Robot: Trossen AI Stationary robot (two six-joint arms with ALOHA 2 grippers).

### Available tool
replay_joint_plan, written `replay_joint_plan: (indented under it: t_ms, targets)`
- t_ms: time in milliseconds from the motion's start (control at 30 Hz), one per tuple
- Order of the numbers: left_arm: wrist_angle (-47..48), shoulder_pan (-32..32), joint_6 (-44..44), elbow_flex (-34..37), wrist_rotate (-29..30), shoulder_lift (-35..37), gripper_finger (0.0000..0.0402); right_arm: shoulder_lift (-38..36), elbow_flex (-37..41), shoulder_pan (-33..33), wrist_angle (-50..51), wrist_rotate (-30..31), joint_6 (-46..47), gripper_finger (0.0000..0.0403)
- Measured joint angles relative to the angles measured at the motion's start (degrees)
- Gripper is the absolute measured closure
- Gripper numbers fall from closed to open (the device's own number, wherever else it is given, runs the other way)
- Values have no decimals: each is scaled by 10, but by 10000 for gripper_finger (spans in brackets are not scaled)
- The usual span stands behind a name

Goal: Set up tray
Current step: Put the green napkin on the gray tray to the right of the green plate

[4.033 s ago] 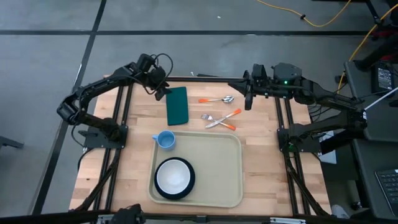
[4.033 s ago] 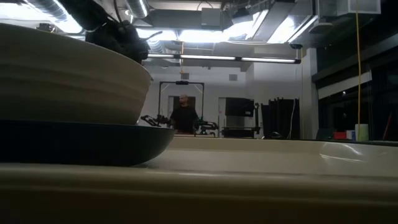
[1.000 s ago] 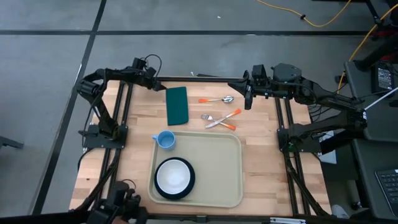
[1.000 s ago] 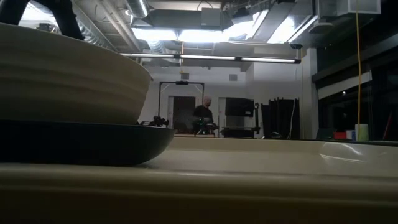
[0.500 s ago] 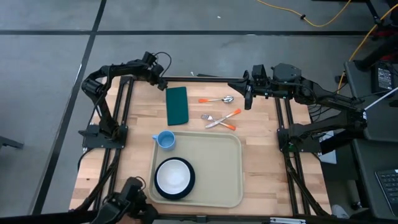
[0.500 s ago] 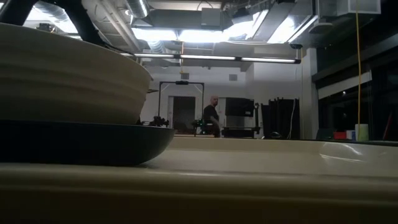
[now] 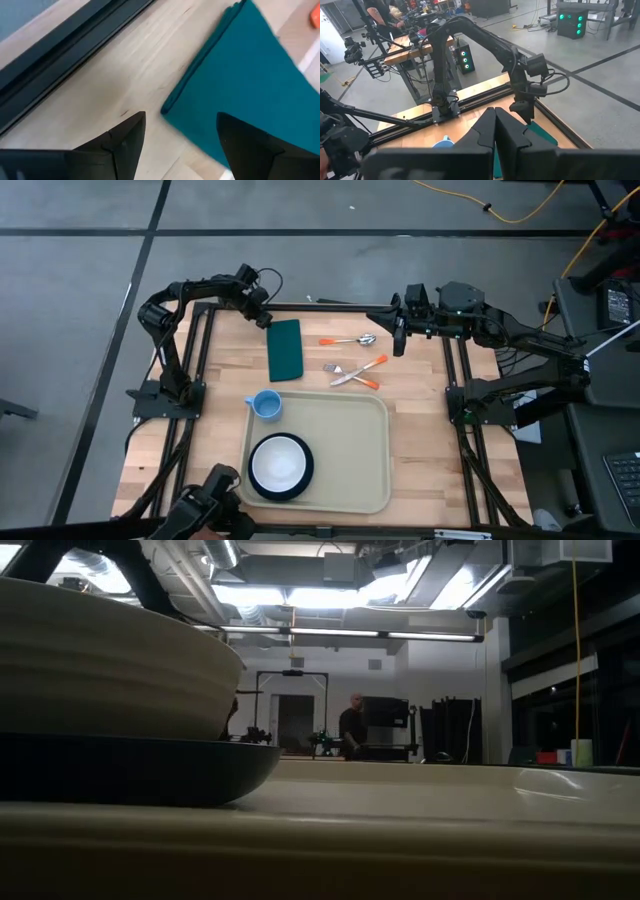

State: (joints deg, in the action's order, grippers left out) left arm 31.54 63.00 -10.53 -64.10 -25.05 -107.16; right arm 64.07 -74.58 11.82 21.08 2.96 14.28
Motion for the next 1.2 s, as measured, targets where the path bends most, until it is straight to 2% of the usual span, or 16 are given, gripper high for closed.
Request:
replay_joint_plan:
  t_ms: [667, 900, 1200]
  targets:
    - [-13, -17, 7, -1, -4, -32, 164, 0, 0, 0, -3, 0, 0, 392]
    - [-21, -16, 16, 0, -32, -30, 164, 0, 0, 0, -2, 0, -2, 392]
    - [-15, -18, 16, 0, -34, -30, 164, 0, 0, 0, -2, 0, -9, 392]
